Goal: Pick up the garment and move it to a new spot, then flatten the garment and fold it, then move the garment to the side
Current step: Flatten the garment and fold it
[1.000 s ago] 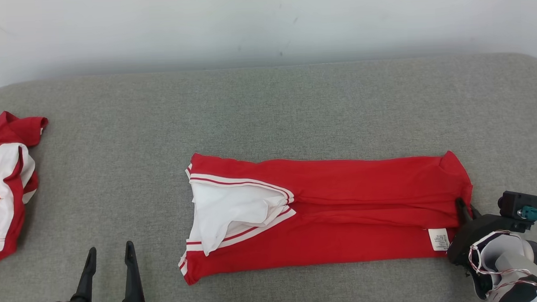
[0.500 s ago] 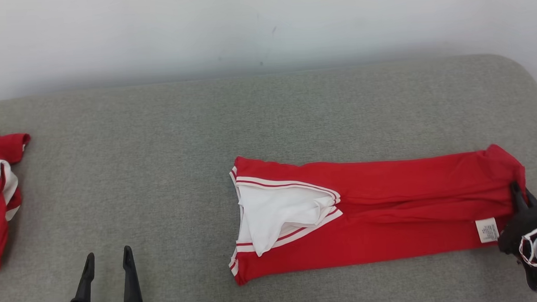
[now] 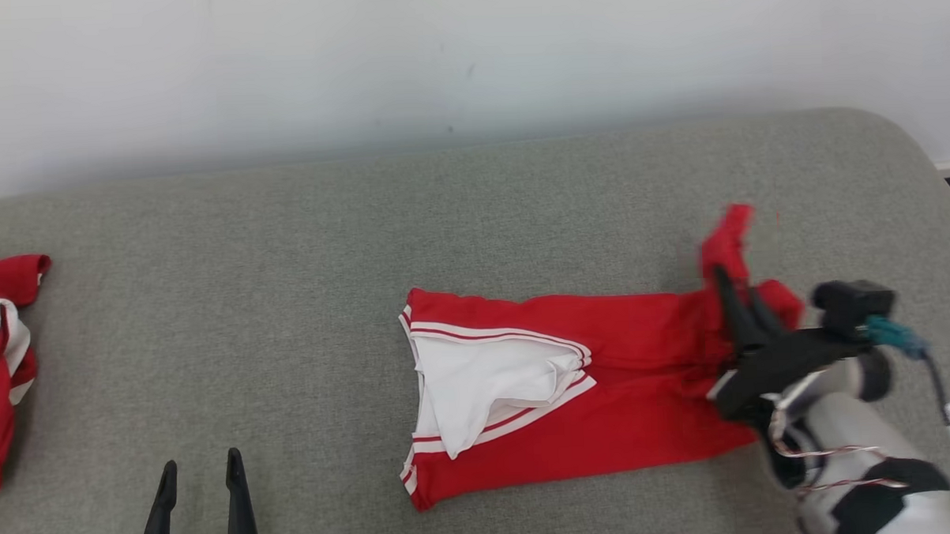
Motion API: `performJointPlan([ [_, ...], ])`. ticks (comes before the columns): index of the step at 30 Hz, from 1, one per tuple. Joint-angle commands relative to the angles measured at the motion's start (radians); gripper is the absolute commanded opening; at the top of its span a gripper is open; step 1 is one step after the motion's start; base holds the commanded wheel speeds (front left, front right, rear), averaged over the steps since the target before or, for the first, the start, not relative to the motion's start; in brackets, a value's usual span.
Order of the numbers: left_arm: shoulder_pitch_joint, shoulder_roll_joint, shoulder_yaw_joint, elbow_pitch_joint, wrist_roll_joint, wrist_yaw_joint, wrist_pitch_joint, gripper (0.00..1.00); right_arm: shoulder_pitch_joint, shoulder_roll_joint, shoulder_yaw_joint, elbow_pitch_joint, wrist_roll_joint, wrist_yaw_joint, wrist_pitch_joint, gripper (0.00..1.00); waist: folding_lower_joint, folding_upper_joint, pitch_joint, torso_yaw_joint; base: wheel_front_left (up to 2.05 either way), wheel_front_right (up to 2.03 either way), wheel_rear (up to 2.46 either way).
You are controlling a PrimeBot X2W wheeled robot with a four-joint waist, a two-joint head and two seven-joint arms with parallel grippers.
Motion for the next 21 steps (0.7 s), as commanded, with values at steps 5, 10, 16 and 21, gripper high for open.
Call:
performJointPlan([
  [5,0.005,-0.001,-0.008,0.01,-0.005,-0.006,-0.003,1.0,0.004,0.087,0.061,-0.072,-0.001,-0.003,0.01,0.0,0.0,0.0,-0.01,0.034,0.0,0.0,0.0],
  [10,-0.007,-0.001,-0.025,0.018,-0.009,-0.009,-0.003,1.0,-0.005,0.16,0.109,-0.098,-0.017,-0.003,0.022,0.0,0.0,0.0,-0.006,0.073,0.0,0.0,0.0],
  [16,-0.027,-0.001,-0.065,0.027,-0.022,-0.001,-0.003,1.0,-0.038,0.215,0.15,-0.064,-0.065,-0.003,0.021,0.0,0.0,0.0,0.012,0.126,0.0,0.0,0.0],
  [21,-0.044,-0.001,-0.098,0.033,-0.035,0.008,-0.003,1.0,-0.056,0.247,0.174,0.003,-0.096,-0.003,0.015,0.0,0.0,0.0,0.026,0.159,0.0,0.0,0.0],
])
